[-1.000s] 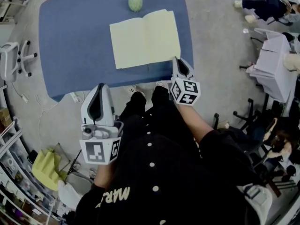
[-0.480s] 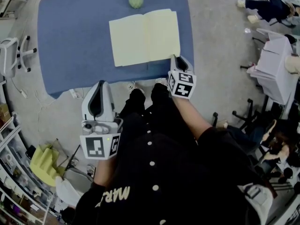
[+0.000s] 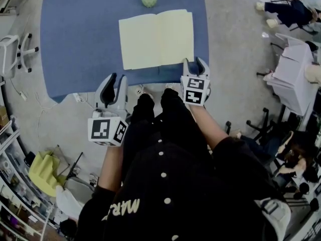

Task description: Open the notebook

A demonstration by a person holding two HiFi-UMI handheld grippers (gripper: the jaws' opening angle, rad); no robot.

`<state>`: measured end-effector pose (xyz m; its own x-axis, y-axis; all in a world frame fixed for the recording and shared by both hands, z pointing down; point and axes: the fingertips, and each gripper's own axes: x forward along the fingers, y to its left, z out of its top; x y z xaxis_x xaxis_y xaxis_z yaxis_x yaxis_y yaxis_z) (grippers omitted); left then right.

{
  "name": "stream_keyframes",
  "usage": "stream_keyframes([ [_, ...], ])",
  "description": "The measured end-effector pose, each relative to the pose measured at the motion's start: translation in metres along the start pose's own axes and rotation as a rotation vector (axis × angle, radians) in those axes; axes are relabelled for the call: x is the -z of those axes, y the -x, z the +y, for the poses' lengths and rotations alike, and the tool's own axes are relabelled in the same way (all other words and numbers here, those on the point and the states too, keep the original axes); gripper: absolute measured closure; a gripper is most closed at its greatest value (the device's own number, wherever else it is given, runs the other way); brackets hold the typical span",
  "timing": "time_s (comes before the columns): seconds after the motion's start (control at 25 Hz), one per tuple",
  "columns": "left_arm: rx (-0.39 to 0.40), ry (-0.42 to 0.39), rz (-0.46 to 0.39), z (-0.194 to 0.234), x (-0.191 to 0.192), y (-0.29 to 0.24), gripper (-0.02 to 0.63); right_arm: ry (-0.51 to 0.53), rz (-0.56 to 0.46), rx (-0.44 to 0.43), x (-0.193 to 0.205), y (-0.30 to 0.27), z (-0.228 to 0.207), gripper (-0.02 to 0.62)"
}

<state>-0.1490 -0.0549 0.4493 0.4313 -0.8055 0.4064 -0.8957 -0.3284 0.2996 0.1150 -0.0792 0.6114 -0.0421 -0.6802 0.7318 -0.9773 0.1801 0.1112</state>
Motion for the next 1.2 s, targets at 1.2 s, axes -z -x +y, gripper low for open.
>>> stream_keyframes([
  [1.2,-0.071,0.333,0.293,0.05,0.103,-0.085,0.484,0.134,0.046,-0.104,-0.004,-0.018,0.011,0.489],
])
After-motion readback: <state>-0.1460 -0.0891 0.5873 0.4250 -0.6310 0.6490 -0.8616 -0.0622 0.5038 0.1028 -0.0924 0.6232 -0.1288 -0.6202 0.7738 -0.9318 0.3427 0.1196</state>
